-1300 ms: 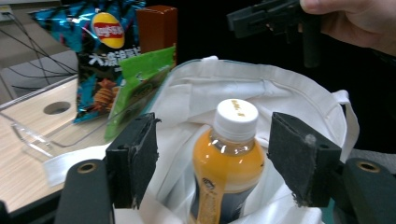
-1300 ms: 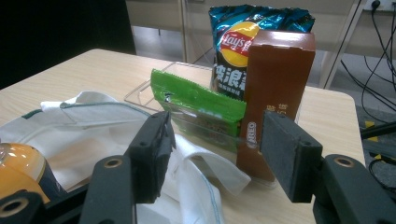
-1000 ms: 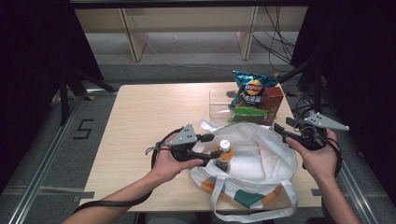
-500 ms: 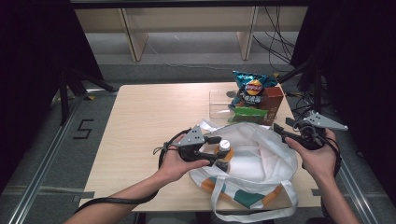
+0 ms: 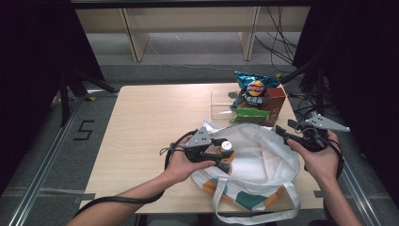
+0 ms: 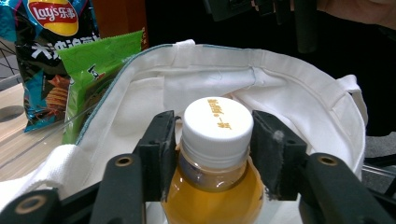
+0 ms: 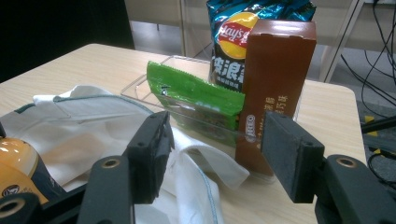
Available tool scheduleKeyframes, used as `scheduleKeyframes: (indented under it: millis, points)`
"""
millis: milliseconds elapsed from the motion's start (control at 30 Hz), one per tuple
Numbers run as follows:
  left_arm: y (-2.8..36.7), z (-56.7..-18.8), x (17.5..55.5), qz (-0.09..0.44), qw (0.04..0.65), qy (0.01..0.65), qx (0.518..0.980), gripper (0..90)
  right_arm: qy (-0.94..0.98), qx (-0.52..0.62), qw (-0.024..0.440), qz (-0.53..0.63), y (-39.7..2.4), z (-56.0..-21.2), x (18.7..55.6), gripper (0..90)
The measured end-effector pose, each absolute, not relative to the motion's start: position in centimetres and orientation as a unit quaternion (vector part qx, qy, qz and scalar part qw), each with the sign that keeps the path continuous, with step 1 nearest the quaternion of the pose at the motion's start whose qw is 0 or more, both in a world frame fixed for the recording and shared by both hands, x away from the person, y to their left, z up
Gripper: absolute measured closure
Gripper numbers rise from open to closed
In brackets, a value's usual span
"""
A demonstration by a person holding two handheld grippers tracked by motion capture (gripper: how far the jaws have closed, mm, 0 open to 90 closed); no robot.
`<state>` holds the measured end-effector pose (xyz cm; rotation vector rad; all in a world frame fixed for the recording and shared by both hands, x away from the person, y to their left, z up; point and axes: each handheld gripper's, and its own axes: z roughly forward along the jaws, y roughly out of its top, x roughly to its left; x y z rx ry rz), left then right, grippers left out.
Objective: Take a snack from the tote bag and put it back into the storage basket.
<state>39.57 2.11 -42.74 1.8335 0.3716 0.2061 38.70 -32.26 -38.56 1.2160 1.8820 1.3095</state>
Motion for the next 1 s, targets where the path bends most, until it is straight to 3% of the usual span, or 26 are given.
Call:
scheduleKeyframes:
  millis: [333,1000]
  points:
    - [2.0,-42.9,39.4,0.101,0.597,0.154,0.781,58.1,0.702,0.445,0.271,0.485,-32.4,-38.7,38.9,43.1]
    - [2.7,-41.1,39.6,0.101,0.613,0.159,0.767,58.7,0.698,0.451,0.270,0.486,-32.2,-38.8,38.8,43.1]
